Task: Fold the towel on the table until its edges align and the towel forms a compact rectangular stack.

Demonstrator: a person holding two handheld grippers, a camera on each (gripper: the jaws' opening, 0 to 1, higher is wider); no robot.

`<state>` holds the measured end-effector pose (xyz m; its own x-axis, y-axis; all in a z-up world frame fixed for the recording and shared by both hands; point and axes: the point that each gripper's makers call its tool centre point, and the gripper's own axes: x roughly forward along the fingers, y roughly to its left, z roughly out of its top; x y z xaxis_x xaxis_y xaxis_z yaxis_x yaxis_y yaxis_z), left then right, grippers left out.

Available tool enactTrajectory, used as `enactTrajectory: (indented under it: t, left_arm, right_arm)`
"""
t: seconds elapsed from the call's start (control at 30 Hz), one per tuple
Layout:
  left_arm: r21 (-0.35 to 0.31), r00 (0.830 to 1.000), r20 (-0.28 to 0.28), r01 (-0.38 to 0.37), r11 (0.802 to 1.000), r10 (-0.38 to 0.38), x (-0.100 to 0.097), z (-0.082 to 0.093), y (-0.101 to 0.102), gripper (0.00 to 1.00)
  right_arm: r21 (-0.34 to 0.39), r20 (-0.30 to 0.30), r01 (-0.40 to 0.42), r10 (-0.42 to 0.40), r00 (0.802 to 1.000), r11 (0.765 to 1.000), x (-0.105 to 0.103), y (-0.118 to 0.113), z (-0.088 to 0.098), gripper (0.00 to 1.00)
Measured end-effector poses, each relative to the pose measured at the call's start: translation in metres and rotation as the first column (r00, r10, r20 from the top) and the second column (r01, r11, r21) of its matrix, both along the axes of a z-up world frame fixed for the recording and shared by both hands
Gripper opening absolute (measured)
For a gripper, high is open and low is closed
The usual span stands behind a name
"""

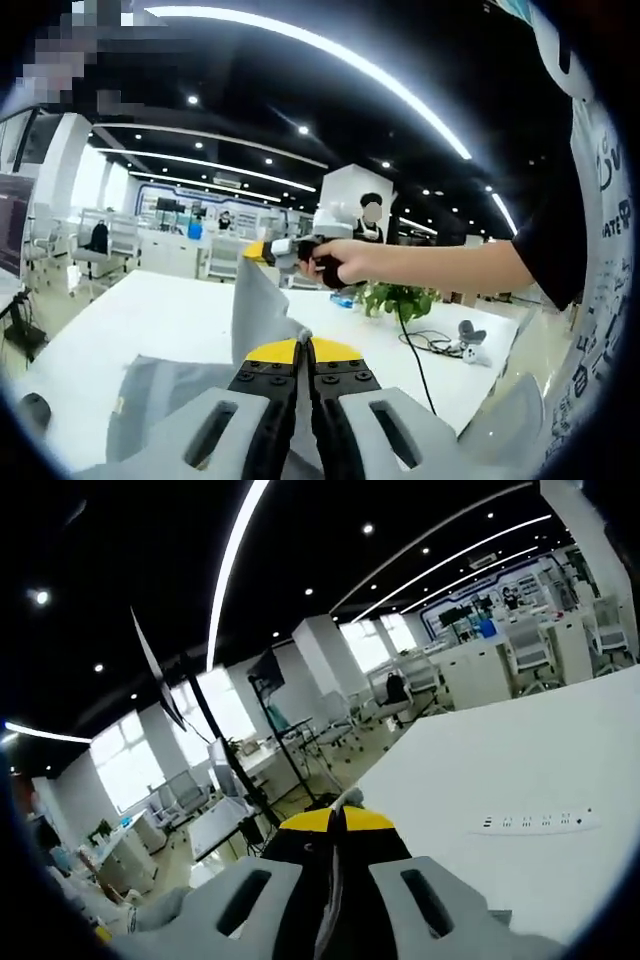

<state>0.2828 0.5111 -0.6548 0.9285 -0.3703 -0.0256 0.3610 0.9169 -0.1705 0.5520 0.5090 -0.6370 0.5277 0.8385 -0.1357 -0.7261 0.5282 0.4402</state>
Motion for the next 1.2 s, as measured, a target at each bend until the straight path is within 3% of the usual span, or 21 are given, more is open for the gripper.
enactTrajectory:
  t: [0.13,0.23,0.5,0.77,0.9,1.1,1.2]
  left_arm:
    - [-0.005,0.999,-0.021,-0.033,0.999,0.033,-0.002,-0.013,0.014,0.02]
    - [0.054,0.999,-0.027,-0.046,0.997,0.047,-0.004,-0.022,0.021,0.02]
    - [0.01,0.989,-0.071,-0.132,0.991,0.133,-0.006,-0.043,0.049,0.02]
    - [0.013,0.966,-0.122,-0.228,0.974,0.228,-0.011,-0.065,0.081,0.02]
    - [0.004,0.944,-0.152,-0.295,0.955,0.293,-0.013,-0.078,0.097,0.02]
    - [0.01,0.929,-0.169,-0.334,0.943,0.331,-0.016,-0.088,0.107,0.02]
    - [0.0,0.914,-0.188,-0.365,0.931,0.358,-0.019,-0.101,0.118,0.02]
  right_arm:
    - [-0.013,-0.017,-0.003,0.002,1.0,1.0,0.0,0.011,-0.013,0.0]
    - [-0.013,-0.035,0.01,-0.011,0.999,1.0,0.003,0.017,-0.022,0.0]
    - [-0.012,-0.07,0.026,-0.026,0.997,1.0,0.003,0.043,-0.042,0.0]
    - [-0.037,-0.08,0.021,-0.024,0.996,0.999,0.006,0.075,-0.062,0.0]
    - [-0.066,-0.082,0.019,-0.024,0.996,0.998,0.009,0.088,-0.076,0.0]
    - [-0.077,-0.103,0.009,-0.017,0.995,0.997,0.005,0.104,-0.089,0.0]
    - [-0.083,-0.118,0.009,-0.019,0.993,0.997,0.006,0.115,-0.1,0.0]
